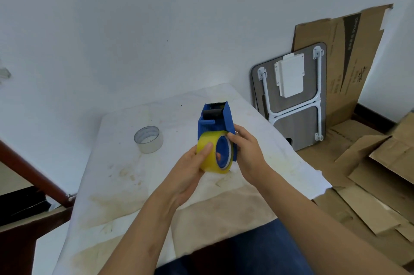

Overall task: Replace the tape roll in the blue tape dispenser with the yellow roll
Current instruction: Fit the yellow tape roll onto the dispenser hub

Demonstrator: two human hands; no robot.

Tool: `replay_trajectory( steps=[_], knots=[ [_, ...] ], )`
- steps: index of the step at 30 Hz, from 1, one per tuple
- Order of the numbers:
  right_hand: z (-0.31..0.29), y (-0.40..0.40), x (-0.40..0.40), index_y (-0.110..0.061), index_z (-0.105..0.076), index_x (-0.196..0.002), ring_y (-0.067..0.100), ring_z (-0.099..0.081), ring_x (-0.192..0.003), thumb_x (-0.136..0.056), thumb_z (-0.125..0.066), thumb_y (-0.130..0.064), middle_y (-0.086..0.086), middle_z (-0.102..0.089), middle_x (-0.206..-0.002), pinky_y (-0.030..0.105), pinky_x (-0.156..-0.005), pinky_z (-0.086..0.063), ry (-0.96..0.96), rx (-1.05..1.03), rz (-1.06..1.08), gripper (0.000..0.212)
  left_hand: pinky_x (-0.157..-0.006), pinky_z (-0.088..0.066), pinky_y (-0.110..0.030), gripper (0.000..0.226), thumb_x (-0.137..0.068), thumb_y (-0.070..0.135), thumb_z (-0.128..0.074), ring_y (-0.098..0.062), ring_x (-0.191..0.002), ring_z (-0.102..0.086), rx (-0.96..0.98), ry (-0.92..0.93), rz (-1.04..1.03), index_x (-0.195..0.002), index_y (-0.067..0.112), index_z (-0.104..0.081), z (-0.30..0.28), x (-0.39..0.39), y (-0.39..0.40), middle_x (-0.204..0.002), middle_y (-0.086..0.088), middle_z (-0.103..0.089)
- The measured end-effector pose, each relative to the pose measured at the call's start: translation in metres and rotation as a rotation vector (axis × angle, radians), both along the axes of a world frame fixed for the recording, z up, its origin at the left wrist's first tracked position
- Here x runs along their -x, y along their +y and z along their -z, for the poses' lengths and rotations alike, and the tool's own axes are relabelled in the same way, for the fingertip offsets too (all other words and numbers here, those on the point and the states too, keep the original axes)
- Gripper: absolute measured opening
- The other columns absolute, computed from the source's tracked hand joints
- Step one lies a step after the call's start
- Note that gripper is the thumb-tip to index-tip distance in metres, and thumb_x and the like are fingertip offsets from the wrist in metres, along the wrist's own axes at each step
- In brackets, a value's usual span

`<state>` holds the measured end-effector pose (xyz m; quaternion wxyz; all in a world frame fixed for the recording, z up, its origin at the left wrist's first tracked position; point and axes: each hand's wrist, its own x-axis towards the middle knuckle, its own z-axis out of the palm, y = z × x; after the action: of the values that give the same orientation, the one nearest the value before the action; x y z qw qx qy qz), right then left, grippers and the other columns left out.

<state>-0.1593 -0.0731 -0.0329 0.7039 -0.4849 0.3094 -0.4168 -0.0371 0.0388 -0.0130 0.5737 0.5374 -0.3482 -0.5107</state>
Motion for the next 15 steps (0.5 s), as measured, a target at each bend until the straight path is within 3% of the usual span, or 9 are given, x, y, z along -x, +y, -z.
replay_trajectory(
  steps=[2, 5, 12, 15],
  knots=[
    [-0.0006, -0.0001, 0.0015, -0.012, -0.065, -0.121, 0.026, -0.069, -0.093, -0.094, -0.050, -0.011, 0.018, -0.070, -0.116, 0.036, -0.072, -0.058, 0.005, -0.019, -0.010, 0.031, -0.090, -0.055, -0.031, 0.049, -0.088, 0.042, -0.062, -0.021, -0.105, -0.069, -0.022, -0.028, -0.020, -0.123, 0.007, -0.066, -0.0015, -0.0009, -0.0007, -0.118, -0.011, -0.074],
    [-0.0019, -0.0003, 0.0029, -0.010, -0.064, -0.121, 0.025, -0.068, -0.092, -0.092, -0.045, -0.009, 0.018, -0.069, -0.113, 0.035, -0.071, -0.058, 0.020, -0.028, -0.025, 0.034, -0.086, -0.057, -0.028, 0.043, -0.086, 0.032, -0.066, -0.019, -0.099, -0.069, -0.008, 0.016, -0.011, -0.120, 0.006, -0.067, -0.0016, -0.0016, 0.0008, -0.105, -0.007, -0.075],
    [-0.0059, 0.0026, -0.0003, -0.006, -0.063, -0.117, 0.020, -0.063, -0.084, -0.095, -0.038, -0.010, 0.010, -0.068, -0.098, 0.038, -0.074, -0.053, 0.007, -0.055, 0.013, 0.034, -0.091, -0.057, -0.028, 0.052, -0.080, 0.000, -0.070, -0.017, -0.106, -0.070, 0.037, 0.016, 0.097, -0.129, 0.013, -0.060, -0.0014, 0.0039, 0.0054, -0.113, -0.004, -0.075],
    [-0.0055, 0.0029, -0.0005, -0.009, -0.064, -0.111, 0.019, -0.062, -0.081, -0.094, -0.038, -0.010, 0.008, -0.067, -0.094, 0.039, -0.074, -0.052, -0.005, -0.063, 0.014, 0.031, -0.097, -0.056, -0.036, 0.050, -0.085, 0.008, -0.066, -0.021, -0.107, -0.068, 0.039, 0.042, 0.119, -0.133, 0.012, -0.057, -0.0060, 0.0041, 0.0043, -0.115, -0.008, -0.073]
  ],
)
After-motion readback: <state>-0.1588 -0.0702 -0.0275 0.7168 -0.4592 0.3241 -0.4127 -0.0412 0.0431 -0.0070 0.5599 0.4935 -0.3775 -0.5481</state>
